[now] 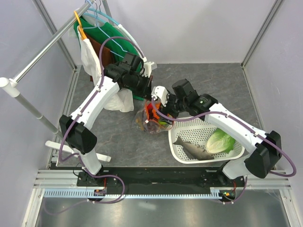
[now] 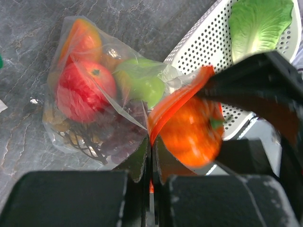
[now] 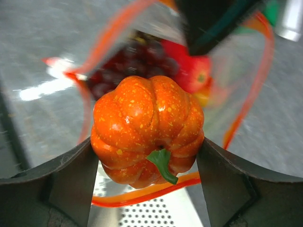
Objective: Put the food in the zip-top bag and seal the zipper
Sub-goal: Pick up the fake vegetable from the bin, then place the fake vegetable in the zipper food storage bag.
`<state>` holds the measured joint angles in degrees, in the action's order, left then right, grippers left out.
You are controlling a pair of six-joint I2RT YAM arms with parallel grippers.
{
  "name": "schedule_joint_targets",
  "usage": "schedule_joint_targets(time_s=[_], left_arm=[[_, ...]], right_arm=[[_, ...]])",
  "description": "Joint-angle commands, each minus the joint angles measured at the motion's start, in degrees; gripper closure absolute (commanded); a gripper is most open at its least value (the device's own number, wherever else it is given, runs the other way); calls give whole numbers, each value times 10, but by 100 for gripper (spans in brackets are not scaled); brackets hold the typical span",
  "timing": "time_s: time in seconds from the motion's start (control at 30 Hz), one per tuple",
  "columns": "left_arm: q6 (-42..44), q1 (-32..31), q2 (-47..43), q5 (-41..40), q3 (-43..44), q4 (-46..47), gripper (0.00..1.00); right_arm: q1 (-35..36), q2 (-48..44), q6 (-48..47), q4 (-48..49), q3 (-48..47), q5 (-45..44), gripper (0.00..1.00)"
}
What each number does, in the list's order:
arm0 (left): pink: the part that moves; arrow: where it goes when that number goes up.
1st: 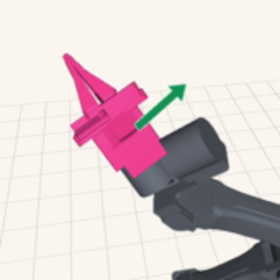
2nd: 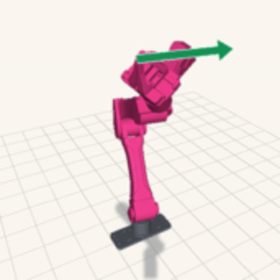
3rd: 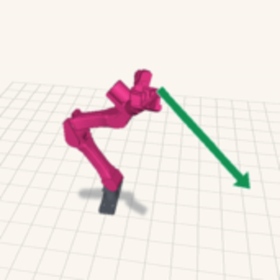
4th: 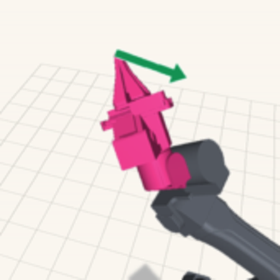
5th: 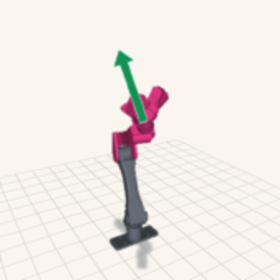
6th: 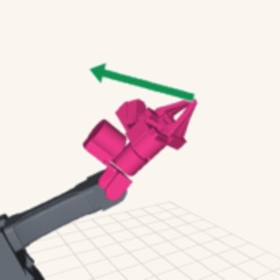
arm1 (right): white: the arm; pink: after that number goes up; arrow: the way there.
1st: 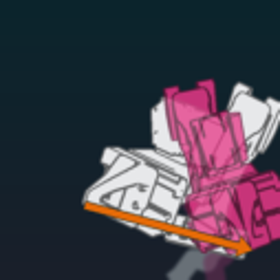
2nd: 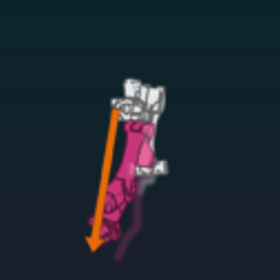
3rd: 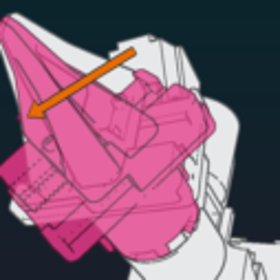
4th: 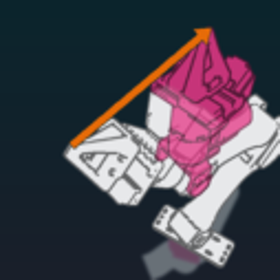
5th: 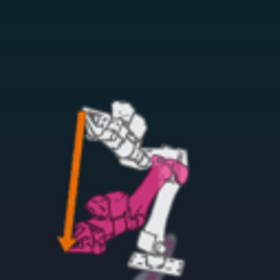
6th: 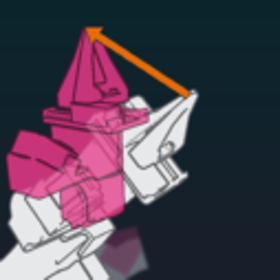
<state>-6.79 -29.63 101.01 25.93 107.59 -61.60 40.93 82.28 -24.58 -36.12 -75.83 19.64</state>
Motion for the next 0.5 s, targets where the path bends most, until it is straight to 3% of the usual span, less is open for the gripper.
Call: schedule_joint_targets(time_s=[0.0, 0.17, 0.3, 0.47], left_arm=[[-21, 8, -3, 47, 1, 23, 98], [-22, 10, 1, 59, -6, 25, 98], [-26, 15, 6, 71, -5, 26, 98], [-30, 17, 10, 77, -4, 30, 98]], right_arm=[[-3, -12, -6, 106, 30, -108, 47], [-1, -26, 43, 112, 10, -107, 14], [-2, -55, 80, 76, -12, -78, 5], [-2, -87, 116, 56, 7, -147, 2]])
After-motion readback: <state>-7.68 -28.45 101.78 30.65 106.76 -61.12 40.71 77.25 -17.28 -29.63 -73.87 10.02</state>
